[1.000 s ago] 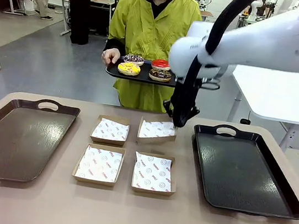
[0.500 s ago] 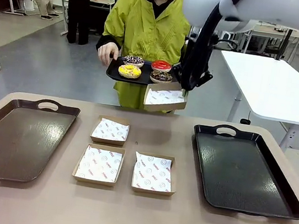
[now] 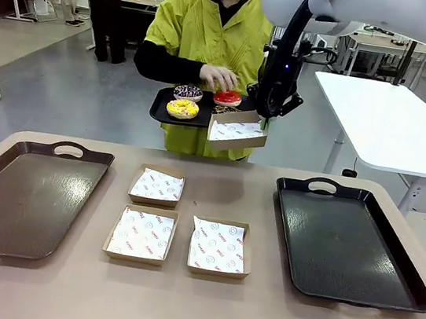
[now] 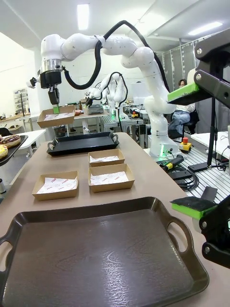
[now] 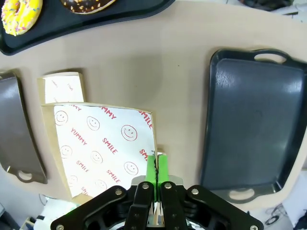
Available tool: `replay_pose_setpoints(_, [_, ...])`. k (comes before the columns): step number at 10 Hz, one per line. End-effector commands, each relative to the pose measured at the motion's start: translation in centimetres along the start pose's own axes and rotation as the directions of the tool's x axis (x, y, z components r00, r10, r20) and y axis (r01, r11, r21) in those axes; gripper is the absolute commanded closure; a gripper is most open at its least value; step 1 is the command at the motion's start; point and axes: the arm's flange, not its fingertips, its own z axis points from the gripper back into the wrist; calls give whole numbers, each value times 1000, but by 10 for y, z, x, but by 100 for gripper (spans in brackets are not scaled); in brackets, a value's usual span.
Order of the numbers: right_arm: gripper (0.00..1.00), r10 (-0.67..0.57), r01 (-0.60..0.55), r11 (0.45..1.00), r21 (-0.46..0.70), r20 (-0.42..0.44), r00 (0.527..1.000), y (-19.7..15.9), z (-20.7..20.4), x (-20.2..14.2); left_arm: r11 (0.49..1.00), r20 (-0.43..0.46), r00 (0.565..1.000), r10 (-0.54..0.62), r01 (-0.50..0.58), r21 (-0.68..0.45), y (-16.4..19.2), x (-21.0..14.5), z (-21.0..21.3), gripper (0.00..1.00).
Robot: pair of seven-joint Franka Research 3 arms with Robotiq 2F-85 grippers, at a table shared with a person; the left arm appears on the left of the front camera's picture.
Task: Individually package the donuts and arrange them on the tray.
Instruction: Pick up one Paper togo box, then place the picked Paper togo box on the Handle tray while simultaneously picking up another Paper togo box from the table with the other hand.
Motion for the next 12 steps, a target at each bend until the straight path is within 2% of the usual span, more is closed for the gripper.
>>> replay_pose_setpoints(1, [100, -12, 12, 1000, 4, 13, 1000, -1, 3, -7, 1000, 5, 1000, -4, 4, -6, -1, -1, 2, 0])
replay_pose_setpoints(12, [100, -12, 12, 1000, 4, 13, 1000, -1, 3, -7, 1000, 5, 1000, -4, 4, -6, -1, -1, 2, 0])
